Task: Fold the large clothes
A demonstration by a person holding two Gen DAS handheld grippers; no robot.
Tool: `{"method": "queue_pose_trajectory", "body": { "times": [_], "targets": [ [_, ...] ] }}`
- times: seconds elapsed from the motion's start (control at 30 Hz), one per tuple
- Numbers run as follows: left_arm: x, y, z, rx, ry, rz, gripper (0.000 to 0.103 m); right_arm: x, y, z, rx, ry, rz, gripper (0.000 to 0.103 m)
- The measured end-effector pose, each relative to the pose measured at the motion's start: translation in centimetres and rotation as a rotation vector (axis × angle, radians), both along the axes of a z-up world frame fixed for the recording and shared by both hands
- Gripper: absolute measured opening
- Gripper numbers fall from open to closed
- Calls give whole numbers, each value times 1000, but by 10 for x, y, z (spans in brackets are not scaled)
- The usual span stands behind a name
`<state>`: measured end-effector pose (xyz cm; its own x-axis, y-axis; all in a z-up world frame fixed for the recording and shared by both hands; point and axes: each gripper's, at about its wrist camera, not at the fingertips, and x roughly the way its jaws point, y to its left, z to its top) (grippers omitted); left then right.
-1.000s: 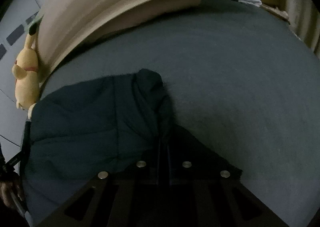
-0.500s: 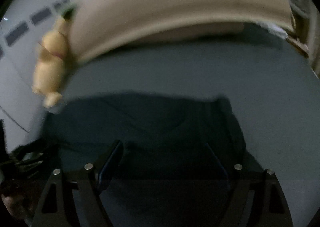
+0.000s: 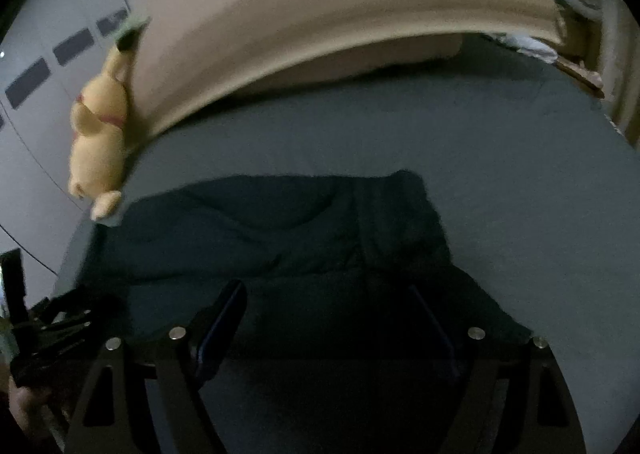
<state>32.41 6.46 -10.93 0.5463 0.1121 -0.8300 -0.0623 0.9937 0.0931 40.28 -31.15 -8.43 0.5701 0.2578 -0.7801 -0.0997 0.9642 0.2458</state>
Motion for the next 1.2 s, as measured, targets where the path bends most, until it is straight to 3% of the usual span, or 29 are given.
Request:
{"method": "queue_pose_trajectory", "body": {
  "times": [0.17,0.3,0.43,0.53,0.67,0.83,1.03,1.2],
  "targets": [
    [-36,12,28,-34,-46,-5,80,-39,-8,25,48,-27,-5,87],
    [-76,40,43,-115,-93,-2,80,-80,-25,32,111,-37,-35,89],
    [-101,92,32,-216,-97,43,82,-104,-68,16,156,3,-100,90],
    [-108,132,13,-340,-42,112,82,-112,-113,-3,253,65,-209,91],
    [-106,164,-7,-502,-10,158,82,-117,-143,-32,404,135,-264,90],
    [-89,168,-24,-665,14,148,82,-104,-137,-51,477,185,-197,90],
    [-63,157,-42,-759,71,116,82,-79,-128,-67,496,218,-153,90],
    [-35,137,-56,-750,135,38,83,-54,-110,-79,500,228,-89,90]
  ]
}}
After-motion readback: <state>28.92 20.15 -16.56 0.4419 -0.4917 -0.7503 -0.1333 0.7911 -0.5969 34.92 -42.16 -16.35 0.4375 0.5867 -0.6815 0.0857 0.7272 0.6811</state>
